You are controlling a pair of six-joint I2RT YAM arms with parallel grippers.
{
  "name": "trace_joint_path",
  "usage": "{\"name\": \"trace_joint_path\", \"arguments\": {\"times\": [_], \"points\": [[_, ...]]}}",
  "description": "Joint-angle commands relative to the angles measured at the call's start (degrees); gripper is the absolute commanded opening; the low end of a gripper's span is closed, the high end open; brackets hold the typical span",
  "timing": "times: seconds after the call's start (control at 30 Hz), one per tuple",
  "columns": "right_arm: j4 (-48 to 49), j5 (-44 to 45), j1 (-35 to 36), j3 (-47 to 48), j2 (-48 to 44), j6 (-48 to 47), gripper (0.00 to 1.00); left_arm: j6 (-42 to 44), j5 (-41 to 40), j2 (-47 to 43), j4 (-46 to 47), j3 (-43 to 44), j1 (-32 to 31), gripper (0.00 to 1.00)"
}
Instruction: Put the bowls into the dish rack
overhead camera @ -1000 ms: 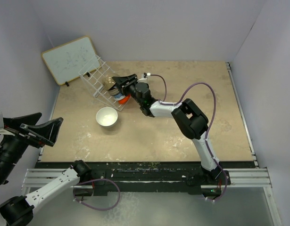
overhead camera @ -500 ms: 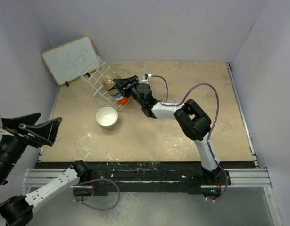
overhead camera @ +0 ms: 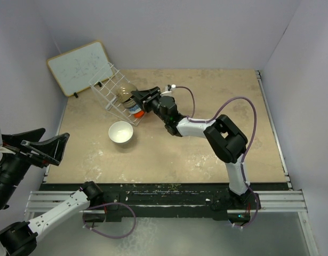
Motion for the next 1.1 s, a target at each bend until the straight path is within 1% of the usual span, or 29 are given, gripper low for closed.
{"name": "trace_joint_path", "arguments": {"times": [0.0, 0.07, 0.17, 0.33, 0.4, 0.5, 0.57, 0.77, 0.9, 1.07], "points": [[2.01, -0.22, 0.52, -1.49, -4.05, -1.58, 0.5, -0.88, -0.75, -0.21, 1.44, -0.48, -0.54, 0.99], [-0.04, -0.57, 0.7, -1.64, -5.95, -4.13, 0.5, -0.85, -1.06, -0.2, 1.46, -0.27, -0.66, 0.99], [-6.92, -0.77, 1.56, -1.71, -9.59, -10.53, 0.5, -0.9, -1.38, 0.05, 1.42, 0.16, -0.9, 0.99], [-22.8, -1.61, 3.38, -0.85, -15.66, -25.47, 0.5, -1.33, -2.0, 1.06, 0.48, 1.95, -1.19, 0.99], [-30.88, -2.52, 4.51, 1.98, -16.15, -32.67, 0.51, -1.35, -2.04, 1.26, 0.31, 2.83, -1.2, 0.99], [-41.39, -4.61, 6.49, 6.74, -14.37, -41.87, 0.51, -1.12, -1.87, 1.51, 0.68, 3.73, -1.29, 0.99], [-47.01, -4.54, 9.06, 10.51, -12.22, -48.31, 0.52, -0.88, -1.88, 1.93, 0.67, 4.31, -1.25, 0.99], [-59.16, -2.37, 15.16, 23.21, -3.49, -60.86, 0.6, -0.83, -1.83, 2.14, 0.29, 5.0, -1.38, 0.99], [-65.87, -2.75, 17.97, 30.28, 2.08, -66.06, 0.63, -0.96, -2.21, 1.86, -0.67, 5.73, -1.33, 0.99], [-67.88, -1.48, 19.55, 32.46, 5.24, -68.41, 0.64, -0.99, -2.99, 1.33, -1.23, 5.83, -1.46, 0.99]]}}
